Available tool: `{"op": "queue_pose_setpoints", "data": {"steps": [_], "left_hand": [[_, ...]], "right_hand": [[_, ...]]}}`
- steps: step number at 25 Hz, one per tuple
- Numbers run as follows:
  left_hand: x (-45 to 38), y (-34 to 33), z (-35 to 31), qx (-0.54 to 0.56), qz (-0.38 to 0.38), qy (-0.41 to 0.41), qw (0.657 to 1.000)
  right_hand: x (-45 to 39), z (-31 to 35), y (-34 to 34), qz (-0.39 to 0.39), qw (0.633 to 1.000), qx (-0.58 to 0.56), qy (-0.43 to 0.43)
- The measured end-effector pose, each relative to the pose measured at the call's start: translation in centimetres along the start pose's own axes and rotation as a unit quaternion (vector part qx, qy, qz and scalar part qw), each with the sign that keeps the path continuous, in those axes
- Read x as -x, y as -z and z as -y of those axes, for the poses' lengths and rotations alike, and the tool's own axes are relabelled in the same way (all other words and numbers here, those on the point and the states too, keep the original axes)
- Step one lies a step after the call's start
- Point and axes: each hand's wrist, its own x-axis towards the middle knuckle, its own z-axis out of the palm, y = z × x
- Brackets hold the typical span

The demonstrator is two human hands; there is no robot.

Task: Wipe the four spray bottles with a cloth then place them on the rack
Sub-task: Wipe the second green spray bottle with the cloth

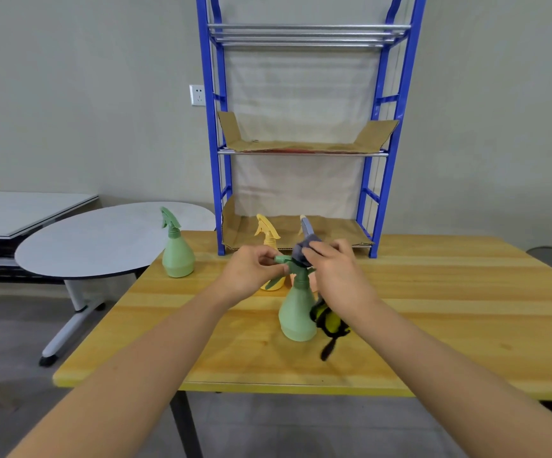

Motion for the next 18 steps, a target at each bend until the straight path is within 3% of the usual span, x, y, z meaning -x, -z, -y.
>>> {"op": "queue_pose_setpoints", "data": {"steps": [3, 5, 8, 13, 17, 18], "left_hand": [[0.0, 0.0, -0.1, -0.007, 0.007, 0.0, 1.0], [0.0, 0.4, -0.5, 0.03, 0.027, 0.007, 0.999], [-0.3, 1.1, -0.7, 0.047, 0.039, 0.013, 0.998], [-0.6, 0.7, -1.5, -0.049, 0.047, -0.017, 0.998], [-1.3, 0.4, -1.8, -0.019, 0.057, 0.001, 0.998], [-1.5, 0.4, -1.8, -0.026, 0.059, -0.002, 0.998]], "right_hand": [[1.9, -2.0, 0.0, -0.067, 0.998, 0.004, -0.016], [3.1, -1.5, -0.2, -0.151, 0.988, -0.009, 0.016], [4.8, 0.9, -1.1, -0.2, 0.977, -0.051, 0.052], [4.7, 2.7, -2.1, -0.218, 0.97, -0.093, 0.057], [6.5, 3.6, -5.6, -0.098, 0.983, -0.068, 0.14], [6.6, 3.1, -6.0, -0.109, 0.98, -0.059, 0.159]]}}
